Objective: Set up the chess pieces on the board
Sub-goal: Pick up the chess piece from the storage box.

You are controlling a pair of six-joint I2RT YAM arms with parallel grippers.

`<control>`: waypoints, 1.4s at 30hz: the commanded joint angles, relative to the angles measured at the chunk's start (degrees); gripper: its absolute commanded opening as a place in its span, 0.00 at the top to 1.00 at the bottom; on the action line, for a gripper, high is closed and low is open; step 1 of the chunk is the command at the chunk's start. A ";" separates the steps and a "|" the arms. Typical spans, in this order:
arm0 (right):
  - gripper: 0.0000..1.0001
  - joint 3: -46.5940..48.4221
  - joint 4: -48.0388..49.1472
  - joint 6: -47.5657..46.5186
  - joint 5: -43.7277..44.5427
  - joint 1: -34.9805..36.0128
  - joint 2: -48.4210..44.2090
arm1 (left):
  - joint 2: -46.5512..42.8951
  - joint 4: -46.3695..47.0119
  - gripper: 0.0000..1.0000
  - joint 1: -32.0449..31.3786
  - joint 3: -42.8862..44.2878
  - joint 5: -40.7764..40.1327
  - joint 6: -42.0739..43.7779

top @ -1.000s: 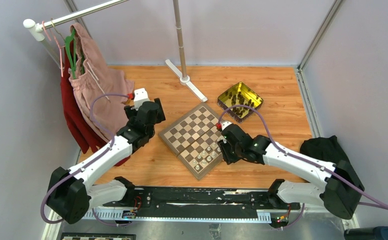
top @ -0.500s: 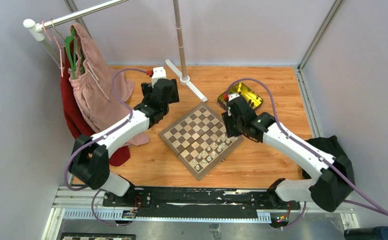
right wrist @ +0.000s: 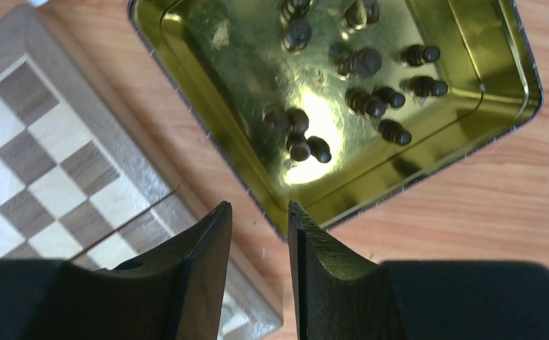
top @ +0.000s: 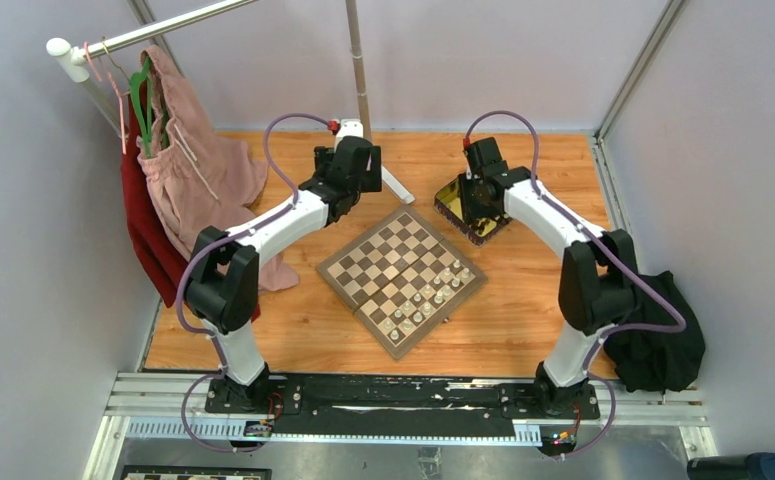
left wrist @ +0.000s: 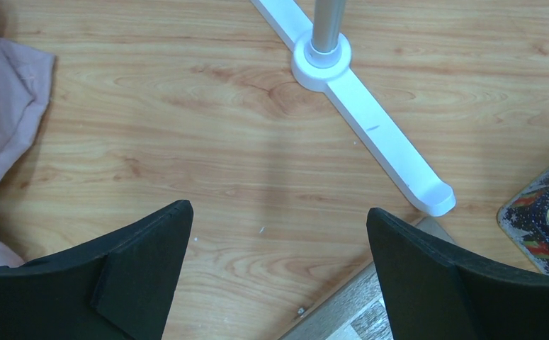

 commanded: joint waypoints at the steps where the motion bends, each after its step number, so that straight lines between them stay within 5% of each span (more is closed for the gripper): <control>1: 0.61 4.98 0.15 -1.25 -0.10 -2.42 5.30 | 1.19 -1.06 0.00 0.23 2.08 2.61 -0.48; 42: 0.63 20.29 -0.18 -2.66 -2.11 -11.19 22.11 | -0.35 2.33 0.00 1.50 -4.02 4.11 0.75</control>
